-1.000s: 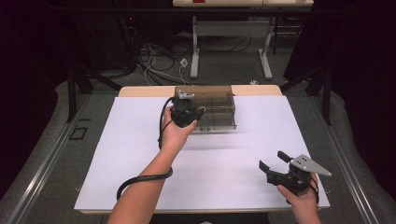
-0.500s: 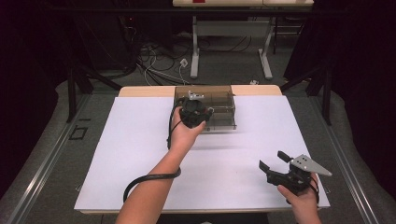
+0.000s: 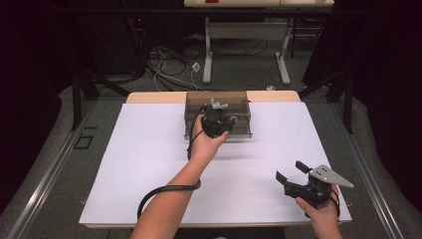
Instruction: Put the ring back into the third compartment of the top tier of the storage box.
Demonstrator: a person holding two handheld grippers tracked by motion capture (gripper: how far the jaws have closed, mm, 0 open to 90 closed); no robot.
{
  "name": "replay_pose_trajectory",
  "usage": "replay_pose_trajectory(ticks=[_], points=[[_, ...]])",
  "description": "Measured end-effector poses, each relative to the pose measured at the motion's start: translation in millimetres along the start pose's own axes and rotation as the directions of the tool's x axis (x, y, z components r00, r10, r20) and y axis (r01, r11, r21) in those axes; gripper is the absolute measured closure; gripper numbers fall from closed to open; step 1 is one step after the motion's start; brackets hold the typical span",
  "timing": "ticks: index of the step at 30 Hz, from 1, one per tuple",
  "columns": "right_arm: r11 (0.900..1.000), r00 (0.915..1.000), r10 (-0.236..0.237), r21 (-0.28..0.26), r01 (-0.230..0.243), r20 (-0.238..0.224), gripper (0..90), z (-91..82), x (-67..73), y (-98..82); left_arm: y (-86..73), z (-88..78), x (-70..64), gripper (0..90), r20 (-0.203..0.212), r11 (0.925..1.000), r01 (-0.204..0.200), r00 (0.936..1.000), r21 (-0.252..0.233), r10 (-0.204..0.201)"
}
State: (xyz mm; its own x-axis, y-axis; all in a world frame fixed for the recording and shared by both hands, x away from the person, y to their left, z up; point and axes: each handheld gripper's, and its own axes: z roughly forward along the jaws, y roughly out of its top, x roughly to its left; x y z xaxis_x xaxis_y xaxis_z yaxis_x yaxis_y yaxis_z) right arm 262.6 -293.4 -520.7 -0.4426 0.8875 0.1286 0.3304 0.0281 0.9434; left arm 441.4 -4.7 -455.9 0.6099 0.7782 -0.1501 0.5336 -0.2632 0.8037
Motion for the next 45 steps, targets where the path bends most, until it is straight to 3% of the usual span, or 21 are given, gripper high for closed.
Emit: replay_pose_trajectory(ticks=[2, 16, 32, 37, 45], points=[[1.0, 1.0, 0.001, -0.009, -0.001, 0.001, 15.1, 0.1, 0.0, 0.1, 0.2, 2.3, -1.0, 68.2, -0.005, 0.9999, -0.015, 0.9999, 0.006, 0.015], [1.0, 1.0, 0.005, -0.009, -0.005, -0.005, 15.1, -0.3, -0.3, 0.6, -0.3, 12.7, -8.7, 68.0, 0.004, 0.9996, -0.022, 0.9997, 0.019, 0.022], [1.0, 1.0, -0.002, -0.003, 0.002, 0.0, 15.1, -1.0, -0.3, 1.0, -1.7, 16.4, -8.5, 66.4, 0.006, 0.9994, -0.011, 0.9999, 0.034, 0.011], [1.0, 1.0, 0.0, -0.004, 0.0, -0.004, 15.1, -0.7, -0.6, 0.9, -1.5, 17.2, -8.9, 60.2, 0.025, 0.999, -0.032, 0.9992, 0.032, 0.031], [1.0, 1.0, -0.003, -0.003, 0.003, 0.0, 15.1, -1.0, -0.1, 1.0, -1.6, 10.5, -6.8, 48.2, 0.046, 0.9999, -0.014, 0.9989, 0.009, 0.013]])
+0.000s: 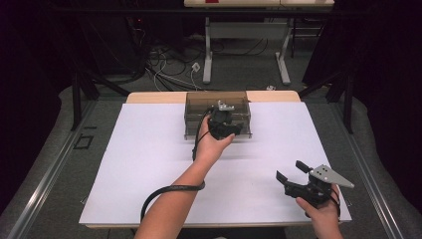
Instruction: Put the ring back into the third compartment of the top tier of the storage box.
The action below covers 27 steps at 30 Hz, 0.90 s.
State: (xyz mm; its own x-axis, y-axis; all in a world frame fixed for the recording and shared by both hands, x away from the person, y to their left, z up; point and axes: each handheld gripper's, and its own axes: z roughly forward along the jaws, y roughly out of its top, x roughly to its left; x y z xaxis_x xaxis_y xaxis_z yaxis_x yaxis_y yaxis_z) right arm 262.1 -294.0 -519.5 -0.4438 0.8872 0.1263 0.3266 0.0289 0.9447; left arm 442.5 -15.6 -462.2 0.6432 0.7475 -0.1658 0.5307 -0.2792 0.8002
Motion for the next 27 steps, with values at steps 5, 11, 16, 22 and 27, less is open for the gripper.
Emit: replay_pose_trajectory(ticks=[5, 11, 16, 22, 27], points=[[1.0, 1.0, 0.0, 0.0, 0.0, -0.003, 15.1, 0.9, 0.0, -0.4, -2.4, -7.1, 3.5, 39.4, -0.01, 0.9995, -0.015, 0.9999, -0.029, 0.014], [1.0, 1.0, -0.003, 0.001, 0.003, -0.003, 15.1, 1.1, 0.2, -0.6, -4.2, -18.7, 8.7, 33.7, -0.049, 0.9979, -0.017, 0.9987, -0.062, 0.014], [1.0, 1.0, -0.005, 0.003, 0.005, -0.001, 15.1, 1.1, 0.1, -0.6, -6.8, -31.4, 14.0, 29.1, -0.069, 0.9957, -0.03, 0.9973, -0.088, 0.024], [1.0, 1.0, -0.001, 0.009, 0.001, -0.002, 15.1, 1.1, 0.8, -1.0, -11.0, -45.2, 18.2, 27.4, -0.067, 0.9924, -0.048, 0.9969, -0.113, 0.04], [1.0, 1.0, -0.003, 0.006, 0.003, 0.0, 15.1, 1.7, 0.5, -1.4, -16.9, -58.8, 20.3, 26.7, -0.035, 0.9914, -0.026, 0.9991, -0.128, 0.021]])
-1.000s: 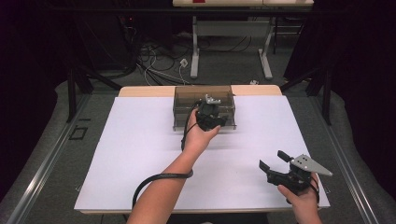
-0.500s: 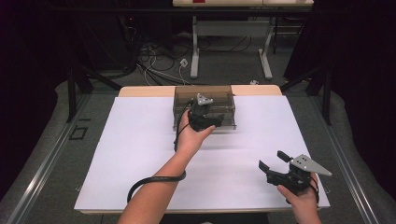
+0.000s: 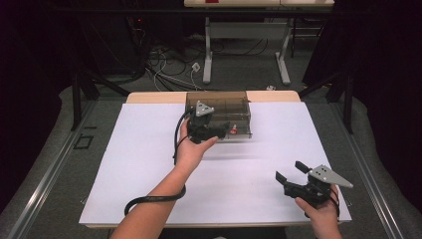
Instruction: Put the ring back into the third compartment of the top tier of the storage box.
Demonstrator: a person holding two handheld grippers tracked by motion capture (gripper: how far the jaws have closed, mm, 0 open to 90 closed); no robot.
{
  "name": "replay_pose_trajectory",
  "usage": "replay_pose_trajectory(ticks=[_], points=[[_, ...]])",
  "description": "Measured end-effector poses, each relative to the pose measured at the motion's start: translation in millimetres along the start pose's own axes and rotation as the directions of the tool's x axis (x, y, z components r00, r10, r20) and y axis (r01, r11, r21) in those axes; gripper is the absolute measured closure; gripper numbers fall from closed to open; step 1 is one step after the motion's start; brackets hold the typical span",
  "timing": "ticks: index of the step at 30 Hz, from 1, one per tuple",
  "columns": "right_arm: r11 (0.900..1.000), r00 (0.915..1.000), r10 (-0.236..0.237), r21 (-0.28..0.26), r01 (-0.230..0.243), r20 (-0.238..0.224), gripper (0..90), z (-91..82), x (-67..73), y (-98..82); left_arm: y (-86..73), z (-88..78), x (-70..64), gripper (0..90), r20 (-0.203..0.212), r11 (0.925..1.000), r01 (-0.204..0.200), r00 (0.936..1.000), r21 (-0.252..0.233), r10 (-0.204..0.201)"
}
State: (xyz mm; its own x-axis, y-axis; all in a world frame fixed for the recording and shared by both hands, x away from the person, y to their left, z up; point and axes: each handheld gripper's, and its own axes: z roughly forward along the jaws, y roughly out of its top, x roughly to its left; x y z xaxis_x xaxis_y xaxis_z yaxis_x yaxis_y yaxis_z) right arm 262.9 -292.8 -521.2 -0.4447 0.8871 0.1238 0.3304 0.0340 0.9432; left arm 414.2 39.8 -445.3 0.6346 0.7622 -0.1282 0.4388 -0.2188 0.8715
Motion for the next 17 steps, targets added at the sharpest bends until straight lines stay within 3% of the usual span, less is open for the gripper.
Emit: replay_pose_trajectory(ticks=[4, 17], points=[[1.0, 1.0, 0.002, -0.006, -0.002, 0.004, 15.1, 0.4, 0.8, -0.2, -3.5, -11.6, 1.4, 24.9, 0.026, 0.9998, 0.01, 0.9996, -0.019, -0.009], [1.0, 1.0, -0.002, -0.008, 0.002, 0.007, 14.9, -0.8, 0.6, 0.7, -30.7, -58.4, 16.0, 0.2, 0.078, 0.9985, 0.024, 0.9967, -0.048, -0.02]])
